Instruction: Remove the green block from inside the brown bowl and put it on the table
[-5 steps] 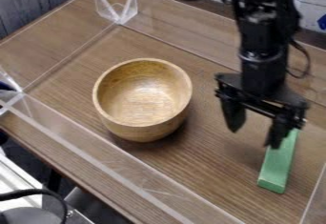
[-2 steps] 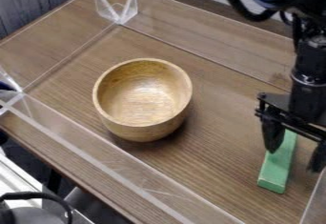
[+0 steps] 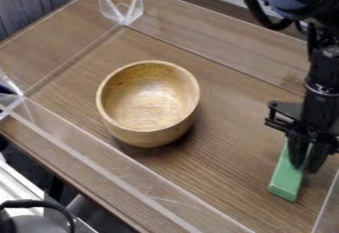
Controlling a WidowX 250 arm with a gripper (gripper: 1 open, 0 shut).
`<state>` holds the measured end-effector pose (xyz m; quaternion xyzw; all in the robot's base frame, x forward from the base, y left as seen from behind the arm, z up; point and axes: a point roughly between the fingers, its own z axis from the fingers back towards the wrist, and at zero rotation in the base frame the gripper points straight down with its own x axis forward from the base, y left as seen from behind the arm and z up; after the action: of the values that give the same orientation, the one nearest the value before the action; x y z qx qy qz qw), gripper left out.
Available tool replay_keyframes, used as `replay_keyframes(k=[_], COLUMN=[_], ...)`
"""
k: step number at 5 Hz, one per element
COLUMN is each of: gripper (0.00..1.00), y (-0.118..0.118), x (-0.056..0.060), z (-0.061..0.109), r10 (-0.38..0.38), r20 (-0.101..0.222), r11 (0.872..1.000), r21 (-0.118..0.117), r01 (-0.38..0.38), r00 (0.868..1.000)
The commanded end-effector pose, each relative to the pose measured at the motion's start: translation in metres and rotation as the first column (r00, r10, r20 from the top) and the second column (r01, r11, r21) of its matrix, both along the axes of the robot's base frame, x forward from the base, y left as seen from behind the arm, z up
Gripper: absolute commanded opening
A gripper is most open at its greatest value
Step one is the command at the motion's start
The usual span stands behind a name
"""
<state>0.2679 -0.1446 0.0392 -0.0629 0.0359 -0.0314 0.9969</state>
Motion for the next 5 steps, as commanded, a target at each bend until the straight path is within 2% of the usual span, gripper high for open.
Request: replay_keyframes(k=[1,2,3,4,5], gripper=[0.00,0.00,0.00,0.00,0.00], y=[0.007,0.021,0.051,0.087,0.057], x=[0.013,0.015,0.013,0.009,0.010], z=[0.029,0.050,0.087,0.104,0.087], r10=[0.033,0.069,0.049,0.041,0.007], r20=[0.059,0.074,0.168,0.221,0.207], r11=[0.999,0.997,0.998,0.997,0.995], r21=[-0.027,-0.035,-0.057,-0.077,-0.103], r01=[-0.032,-0.067,-0.040,-0.024,0.014], r00=[0.998,0.995,0.984,0.974,0.978])
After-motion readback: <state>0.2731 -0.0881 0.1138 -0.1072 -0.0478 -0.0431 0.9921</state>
